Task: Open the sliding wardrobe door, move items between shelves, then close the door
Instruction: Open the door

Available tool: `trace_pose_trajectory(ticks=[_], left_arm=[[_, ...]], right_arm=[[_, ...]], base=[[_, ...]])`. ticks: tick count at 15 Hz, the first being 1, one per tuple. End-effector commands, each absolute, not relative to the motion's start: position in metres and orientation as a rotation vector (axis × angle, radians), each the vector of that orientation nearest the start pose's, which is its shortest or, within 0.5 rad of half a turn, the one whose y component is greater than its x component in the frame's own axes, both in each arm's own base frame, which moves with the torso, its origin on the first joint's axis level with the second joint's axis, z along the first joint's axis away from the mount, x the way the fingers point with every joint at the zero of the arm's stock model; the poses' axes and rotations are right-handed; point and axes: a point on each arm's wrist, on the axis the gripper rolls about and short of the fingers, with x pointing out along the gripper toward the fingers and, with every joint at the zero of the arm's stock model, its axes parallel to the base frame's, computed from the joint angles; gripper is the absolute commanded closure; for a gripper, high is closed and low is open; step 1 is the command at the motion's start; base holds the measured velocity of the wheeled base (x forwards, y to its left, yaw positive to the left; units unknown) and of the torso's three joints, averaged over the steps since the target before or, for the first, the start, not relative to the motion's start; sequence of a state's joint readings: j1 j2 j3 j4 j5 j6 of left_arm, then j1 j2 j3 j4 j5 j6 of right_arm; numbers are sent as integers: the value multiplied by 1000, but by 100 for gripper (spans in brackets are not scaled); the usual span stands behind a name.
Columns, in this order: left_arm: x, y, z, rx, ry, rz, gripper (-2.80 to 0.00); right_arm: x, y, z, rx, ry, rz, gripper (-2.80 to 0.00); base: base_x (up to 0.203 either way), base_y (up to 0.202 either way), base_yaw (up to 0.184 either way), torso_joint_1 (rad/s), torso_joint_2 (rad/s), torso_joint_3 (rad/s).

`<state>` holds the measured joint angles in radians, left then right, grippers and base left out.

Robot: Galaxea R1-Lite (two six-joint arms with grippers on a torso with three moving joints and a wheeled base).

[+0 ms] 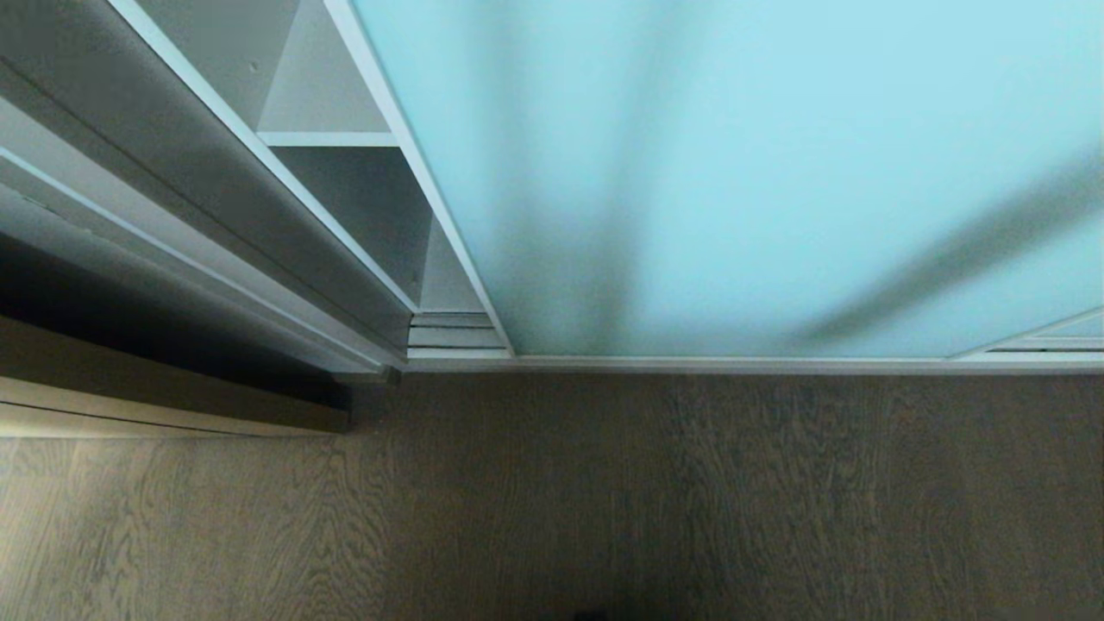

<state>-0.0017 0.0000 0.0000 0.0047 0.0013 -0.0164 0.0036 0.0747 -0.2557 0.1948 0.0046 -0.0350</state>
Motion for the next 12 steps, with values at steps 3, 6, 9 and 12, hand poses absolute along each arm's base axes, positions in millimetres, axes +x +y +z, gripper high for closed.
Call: trace_pose_trajectory(ticks=[3,6,9,12], left_arm=[[-23,0,75,-17,6,0,0],[-23,0,75,-18,7,0,0],[-23,0,75,-18,6,0,0],[-23,0,75,-18,6,0,0]], right_arm=[[-24,0,77,-12,13,0,0],[-23,0,76,8,-6,-9,0],[-23,0,76,9,-8,-9,0],[-23,0,76,9,-7,-9,0]], base=[[0,0,0,0,0,0],[0,0,0,0,0,0],[0,0,0,0,0,0],[0,0,0,0,0,0]])
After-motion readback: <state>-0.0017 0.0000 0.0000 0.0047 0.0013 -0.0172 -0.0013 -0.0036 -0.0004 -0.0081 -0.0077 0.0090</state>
